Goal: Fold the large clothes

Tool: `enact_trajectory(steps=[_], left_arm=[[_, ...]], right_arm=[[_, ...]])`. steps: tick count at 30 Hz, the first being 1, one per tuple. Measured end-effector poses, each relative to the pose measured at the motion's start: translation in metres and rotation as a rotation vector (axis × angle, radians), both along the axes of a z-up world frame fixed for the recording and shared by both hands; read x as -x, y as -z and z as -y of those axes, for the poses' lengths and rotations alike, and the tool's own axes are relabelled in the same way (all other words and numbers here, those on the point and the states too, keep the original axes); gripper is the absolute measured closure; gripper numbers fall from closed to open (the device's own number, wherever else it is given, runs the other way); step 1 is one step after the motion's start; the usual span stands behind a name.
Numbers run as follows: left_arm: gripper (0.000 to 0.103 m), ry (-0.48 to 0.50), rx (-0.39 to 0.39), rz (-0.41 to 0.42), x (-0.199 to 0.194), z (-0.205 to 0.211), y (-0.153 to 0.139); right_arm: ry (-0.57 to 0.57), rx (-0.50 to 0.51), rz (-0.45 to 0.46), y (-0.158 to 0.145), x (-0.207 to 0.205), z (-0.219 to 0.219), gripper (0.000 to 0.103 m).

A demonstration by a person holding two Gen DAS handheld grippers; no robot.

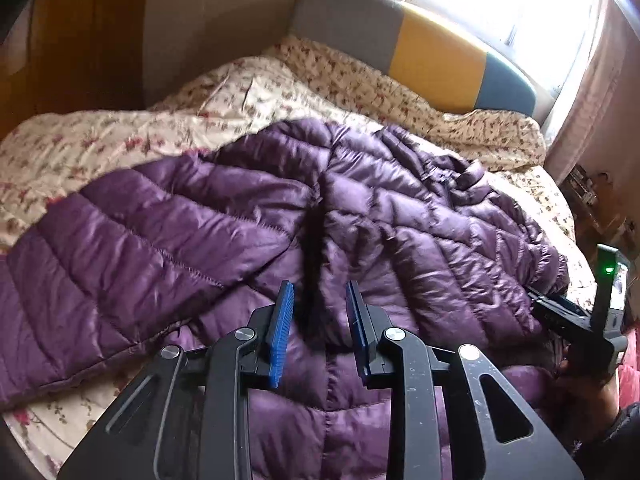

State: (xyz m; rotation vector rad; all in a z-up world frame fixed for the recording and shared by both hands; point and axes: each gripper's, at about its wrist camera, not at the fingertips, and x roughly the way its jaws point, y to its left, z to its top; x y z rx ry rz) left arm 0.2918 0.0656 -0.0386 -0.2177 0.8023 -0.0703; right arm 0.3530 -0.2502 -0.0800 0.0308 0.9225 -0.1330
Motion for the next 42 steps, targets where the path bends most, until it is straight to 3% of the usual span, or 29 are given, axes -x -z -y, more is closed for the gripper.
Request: enact_trajectory(steps=[5, 12, 17, 21, 23, 25, 27, 29, 36, 39, 40, 42], left_arm=[[0.076, 0.059, -0.016, 0.020, -0.006, 0.024, -0.008], [0.076, 0.098, -0.053, -0.070, -0.045, 0.049, 0.022], [0.076, 0.087, 0.008, -0.076, -0.050, 0.042, 0.042], [0.076, 0.081, 0.022, -0.079, -0.049, 0.040, 0.040], [0.068, 0.080, 0.057, -0.087, -0.046, 0.037, 0.038], [0.046, 0.088, 0.078, -0.082, -0.037, 0.034, 0.030], [0.037, 0.071, 0.073, -0.051, -0.018, 0.025, 0.018], [0.036, 0.043, 0.086, -0.045, -0.001, 0.009, 0.011], [0.036, -0.205, 0.198, -0.072, 0.081, -0.108, 0.010], [0.036, -0.406, 0.230, -0.073, 0.138, -0.177, 0.013], [0.038, -0.506, 0.258, -0.073, 0.166, -0.209, 0.015], [0.043, -0.619, 0.294, -0.072, 0.198, -0.245, 0.018]], right_arm=[[0.001, 0.009, 0.005, -0.001, 0.001, -0.004, 0.018], [0.001, 0.005, 0.011, -0.001, 0.002, -0.004, 0.018], [0.002, 0.013, 0.014, 0.002, 0.000, -0.006, 0.017], [0.001, 0.012, 0.015, 0.003, -0.002, -0.007, 0.017], [0.001, 0.014, 0.015, 0.003, -0.001, -0.007, 0.017], [0.001, 0.014, 0.015, 0.003, -0.002, -0.006, 0.017], [0.002, 0.016, 0.015, 0.003, -0.003, -0.007, 0.017], [0.002, 0.017, 0.015, 0.004, -0.002, -0.006, 0.017], [0.002, 0.023, 0.015, 0.003, -0.004, -0.007, 0.017], [0.003, 0.020, 0.016, 0.003, -0.004, -0.007, 0.017], [0.003, 0.021, 0.016, 0.003, -0.003, -0.007, 0.017], [0.003, 0.022, 0.017, 0.004, -0.003, -0.007, 0.017]])
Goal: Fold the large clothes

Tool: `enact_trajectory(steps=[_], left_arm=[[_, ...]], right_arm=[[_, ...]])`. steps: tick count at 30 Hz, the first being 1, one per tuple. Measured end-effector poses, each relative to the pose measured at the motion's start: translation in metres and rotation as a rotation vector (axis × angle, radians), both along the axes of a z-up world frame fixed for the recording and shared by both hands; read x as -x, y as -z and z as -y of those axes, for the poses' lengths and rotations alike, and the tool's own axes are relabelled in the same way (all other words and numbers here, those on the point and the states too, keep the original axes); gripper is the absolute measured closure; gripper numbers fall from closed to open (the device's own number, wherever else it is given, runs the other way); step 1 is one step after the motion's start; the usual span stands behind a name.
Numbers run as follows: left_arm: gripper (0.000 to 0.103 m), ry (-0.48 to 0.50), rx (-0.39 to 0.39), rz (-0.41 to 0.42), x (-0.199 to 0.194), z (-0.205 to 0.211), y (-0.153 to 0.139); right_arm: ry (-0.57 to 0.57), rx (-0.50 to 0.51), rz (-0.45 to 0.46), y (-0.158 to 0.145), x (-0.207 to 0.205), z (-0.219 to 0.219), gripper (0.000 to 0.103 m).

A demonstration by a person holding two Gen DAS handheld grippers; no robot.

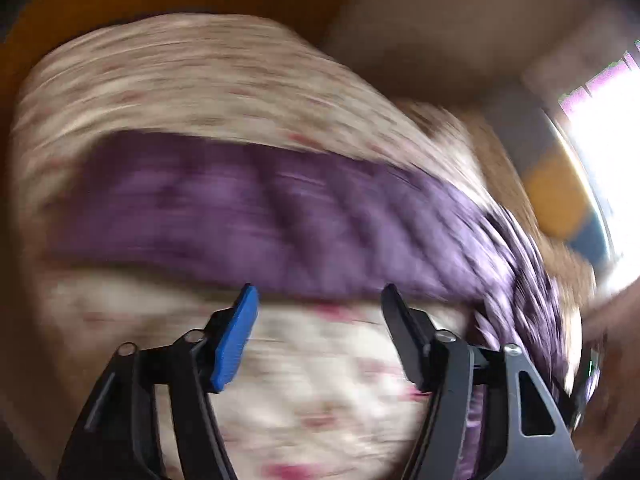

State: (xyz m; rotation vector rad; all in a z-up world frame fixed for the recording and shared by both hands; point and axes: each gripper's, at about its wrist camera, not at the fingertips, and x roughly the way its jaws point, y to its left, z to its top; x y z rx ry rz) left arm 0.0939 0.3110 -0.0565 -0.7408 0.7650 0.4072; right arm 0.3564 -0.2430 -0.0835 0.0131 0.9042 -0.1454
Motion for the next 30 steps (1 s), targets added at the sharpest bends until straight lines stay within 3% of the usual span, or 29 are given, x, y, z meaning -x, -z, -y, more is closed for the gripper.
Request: enact_trajectory(steps=[4, 9, 12, 13, 15, 21, 30], left_arm=[[0.045, -0.222, 0.138, 0.021, 0.058, -0.063, 0.015], [0.045, -0.314, 0.262, 0.094, 0.061, -0.085, 0.030], [0.062, -0.352, 0.247, 0.073, 0.054, -0.090, 0.036], [0.085, -0.347, 0.218, 0.075, 0.052, -0.089, 0.032], [0.091, -0.330, 0.180, 0.083, 0.046, -0.085, 0.024], [0.093, -0.094, -0.053, 0.135, -0.007, -0.032, -0.034], [0.095, 0.282, -0.088, 0.193, -0.131, 0.092, -0.066]], right_arm=[[0.000, -0.001, 0.000, 0.000, 0.001, 0.000, 0.017], [0.000, 0.000, 0.000, 0.000, 0.000, 0.000, 0.017], [0.000, -0.002, 0.000, 0.000, 0.000, 0.000, 0.017], [0.001, -0.001, 0.001, -0.001, 0.002, 0.000, 0.017], [0.000, -0.001, 0.001, 0.000, 0.001, 0.000, 0.017], [0.001, -0.001, 0.002, 0.000, 0.001, 0.000, 0.017], [0.000, -0.003, 0.002, -0.001, 0.001, 0.001, 0.016]])
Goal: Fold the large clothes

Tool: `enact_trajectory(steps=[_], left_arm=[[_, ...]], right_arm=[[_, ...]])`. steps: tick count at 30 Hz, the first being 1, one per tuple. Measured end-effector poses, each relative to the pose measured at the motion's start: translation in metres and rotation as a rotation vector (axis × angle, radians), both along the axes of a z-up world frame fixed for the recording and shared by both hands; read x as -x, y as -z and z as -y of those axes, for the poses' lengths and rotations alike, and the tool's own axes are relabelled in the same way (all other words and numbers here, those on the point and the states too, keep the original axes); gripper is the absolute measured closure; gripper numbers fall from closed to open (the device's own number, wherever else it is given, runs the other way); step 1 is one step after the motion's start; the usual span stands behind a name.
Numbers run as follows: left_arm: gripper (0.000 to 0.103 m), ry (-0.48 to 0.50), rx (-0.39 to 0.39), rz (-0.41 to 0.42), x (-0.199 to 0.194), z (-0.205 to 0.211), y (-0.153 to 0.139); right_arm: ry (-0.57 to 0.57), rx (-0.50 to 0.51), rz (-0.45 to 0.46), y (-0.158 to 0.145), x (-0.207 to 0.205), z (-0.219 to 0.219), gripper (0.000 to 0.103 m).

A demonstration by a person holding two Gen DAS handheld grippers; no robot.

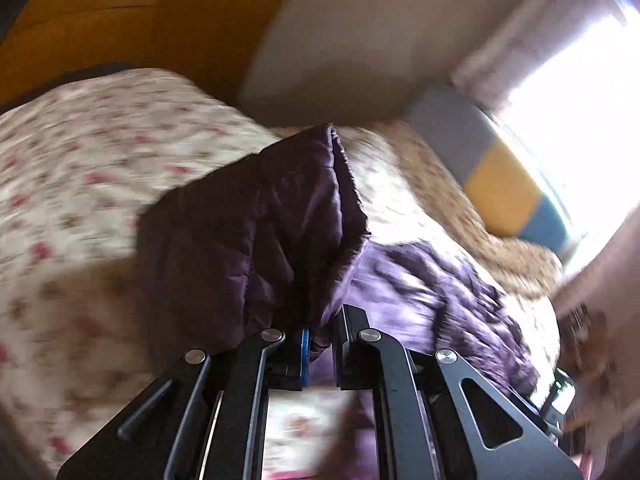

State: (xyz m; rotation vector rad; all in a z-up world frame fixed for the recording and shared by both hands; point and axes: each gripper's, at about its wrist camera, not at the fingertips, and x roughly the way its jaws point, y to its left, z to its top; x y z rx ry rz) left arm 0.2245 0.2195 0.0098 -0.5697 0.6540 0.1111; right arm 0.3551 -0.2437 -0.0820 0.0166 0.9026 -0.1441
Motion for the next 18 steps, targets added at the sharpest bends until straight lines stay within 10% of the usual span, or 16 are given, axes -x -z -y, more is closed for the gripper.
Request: enact_trajectory(steps=[18], left_arm=[[0.095, 0.610, 0.174, -0.002, -0.123, 0.252, 0.005]], right_arm=[[-0.003, -0.030, 0.008, -0.001, 0.003, 0.003, 0.016]])
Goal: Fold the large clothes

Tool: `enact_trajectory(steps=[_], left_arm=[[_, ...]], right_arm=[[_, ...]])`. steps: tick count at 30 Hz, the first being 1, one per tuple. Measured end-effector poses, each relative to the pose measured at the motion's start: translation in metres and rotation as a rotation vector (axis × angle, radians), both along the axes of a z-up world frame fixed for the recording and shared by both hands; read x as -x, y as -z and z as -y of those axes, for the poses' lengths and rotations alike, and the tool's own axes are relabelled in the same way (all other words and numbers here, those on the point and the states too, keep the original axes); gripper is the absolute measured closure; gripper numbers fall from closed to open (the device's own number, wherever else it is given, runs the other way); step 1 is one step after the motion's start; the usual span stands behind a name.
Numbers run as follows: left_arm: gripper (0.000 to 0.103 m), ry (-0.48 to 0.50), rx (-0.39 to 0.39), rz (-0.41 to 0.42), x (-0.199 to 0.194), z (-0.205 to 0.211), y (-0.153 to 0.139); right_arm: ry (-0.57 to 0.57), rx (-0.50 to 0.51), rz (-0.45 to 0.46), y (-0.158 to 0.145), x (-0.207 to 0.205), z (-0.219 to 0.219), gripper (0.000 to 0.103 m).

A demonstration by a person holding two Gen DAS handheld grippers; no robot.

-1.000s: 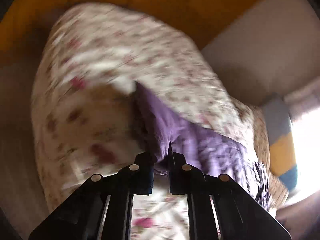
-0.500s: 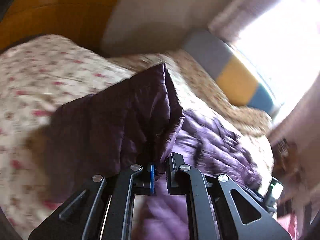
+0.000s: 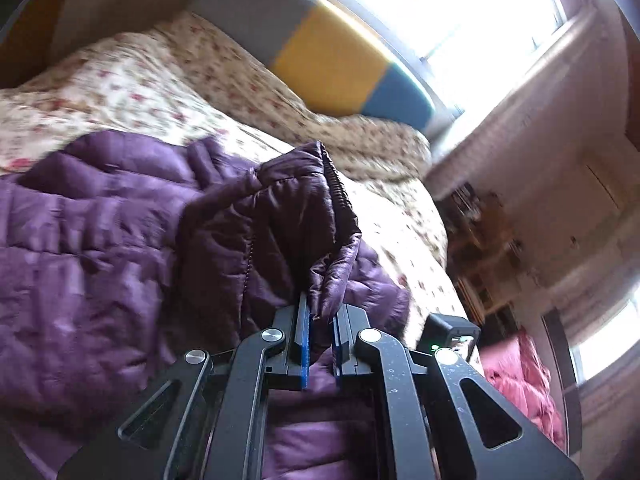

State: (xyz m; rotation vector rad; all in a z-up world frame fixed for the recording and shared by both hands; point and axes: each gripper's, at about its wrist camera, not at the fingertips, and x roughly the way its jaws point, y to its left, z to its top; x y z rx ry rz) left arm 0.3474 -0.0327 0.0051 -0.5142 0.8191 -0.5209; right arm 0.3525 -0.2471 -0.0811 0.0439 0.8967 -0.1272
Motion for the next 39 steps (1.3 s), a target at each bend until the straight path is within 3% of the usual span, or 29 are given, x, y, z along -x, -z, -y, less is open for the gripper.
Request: enact_trajectory(steps=[6, 8, 11, 12, 13, 17, 23, 25, 28, 30, 32, 36, 39], left_arm=[[0.095, 0.157, 0.038, -0.035, -0.018, 0.052, 0.019], [0.093, 0.165, 0.015, -0.046, -0.020, 0.062, 0.022], [0.064, 0.177, 0.014, -0.057, -0.020, 0.060, 0.026], [0.046, 0.172, 0.032, -0.057, -0.019, 0.057, 0.025], [0.039, 0.163, 0.038, -0.053, -0.017, 0.052, 0.024], [0.039, 0.115, 0.036, -0.036, -0.009, 0.027, 0.018], [0.039, -0.082, -0.138, 0.014, 0.016, -0.035, 0.013], [0.039, -0.138, -0.176, 0.011, 0.022, -0.057, 0.017], [0.039, -0.173, -0.192, -0.006, 0.025, -0.079, 0.025], [0.039, -0.183, -0.202, -0.007, 0.025, -0.085, 0.026], [0.039, -0.192, -0.213, -0.002, 0.028, -0.089, 0.027], [0.039, -0.200, -0.216, 0.002, 0.032, -0.091, 0.029], [0.039, -0.203, -0.230, 0.008, 0.036, -0.092, 0.028]], right_arm=[[-0.002, -0.008, 0.002, 0.001, 0.000, 0.001, 0.016], [-0.002, -0.010, 0.003, 0.001, 0.000, 0.001, 0.016], [-0.002, -0.008, 0.002, 0.001, 0.000, 0.001, 0.016], [-0.002, -0.008, 0.002, 0.001, 0.000, 0.001, 0.016], [-0.002, -0.007, 0.002, 0.001, 0.000, 0.001, 0.016], [-0.002, -0.002, 0.002, 0.001, 0.001, 0.002, 0.016], [0.007, -0.004, 0.010, -0.005, 0.003, 0.004, 0.019], [0.017, -0.015, 0.025, -0.012, 0.007, 0.006, 0.027], [0.055, -0.094, 0.060, -0.028, 0.014, 0.017, 0.040], [0.072, -0.142, 0.097, -0.042, 0.020, 0.024, 0.041], [0.038, -0.260, 0.116, -0.054, 0.023, 0.025, 0.041], [-0.050, -0.391, 0.041, -0.051, 0.011, 0.007, 0.029], [-0.096, -0.438, -0.028, -0.039, 0.001, -0.015, 0.031]])
